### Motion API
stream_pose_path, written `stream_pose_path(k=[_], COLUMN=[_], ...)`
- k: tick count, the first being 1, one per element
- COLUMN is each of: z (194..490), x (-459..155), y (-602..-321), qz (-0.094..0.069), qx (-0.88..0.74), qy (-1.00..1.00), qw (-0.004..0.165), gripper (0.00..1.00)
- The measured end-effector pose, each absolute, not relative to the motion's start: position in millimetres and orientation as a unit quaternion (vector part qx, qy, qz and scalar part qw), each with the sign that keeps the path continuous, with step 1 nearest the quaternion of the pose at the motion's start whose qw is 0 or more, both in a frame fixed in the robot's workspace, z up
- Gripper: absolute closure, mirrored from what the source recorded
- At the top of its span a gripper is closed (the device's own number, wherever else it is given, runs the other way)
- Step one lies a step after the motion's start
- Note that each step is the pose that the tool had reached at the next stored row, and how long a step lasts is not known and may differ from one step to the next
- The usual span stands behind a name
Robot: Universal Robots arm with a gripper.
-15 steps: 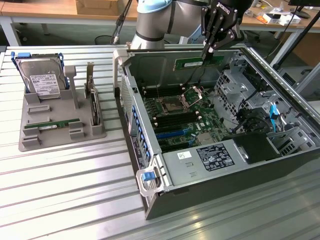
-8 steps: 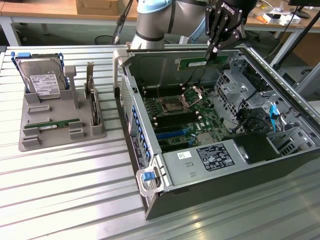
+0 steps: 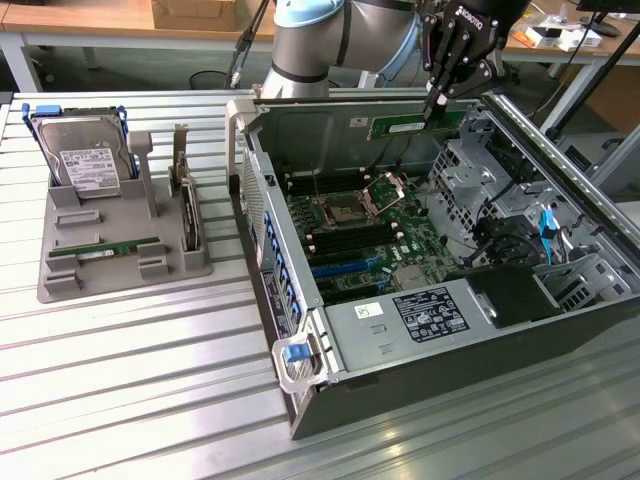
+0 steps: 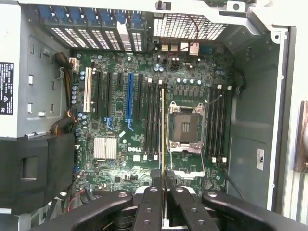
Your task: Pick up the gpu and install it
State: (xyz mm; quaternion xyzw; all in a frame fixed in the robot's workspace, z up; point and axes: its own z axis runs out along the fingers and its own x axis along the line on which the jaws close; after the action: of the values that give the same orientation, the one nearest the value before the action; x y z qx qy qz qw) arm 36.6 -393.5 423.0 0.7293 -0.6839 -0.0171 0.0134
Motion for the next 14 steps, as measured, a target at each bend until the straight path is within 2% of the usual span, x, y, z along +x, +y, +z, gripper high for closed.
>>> stream_pose_path(k=[14], z=[423], x=[69], y=[-393], qz=[-0.017], qx=[0.729], qy=[-0.684], qw=[0.013], gripper=[0.87])
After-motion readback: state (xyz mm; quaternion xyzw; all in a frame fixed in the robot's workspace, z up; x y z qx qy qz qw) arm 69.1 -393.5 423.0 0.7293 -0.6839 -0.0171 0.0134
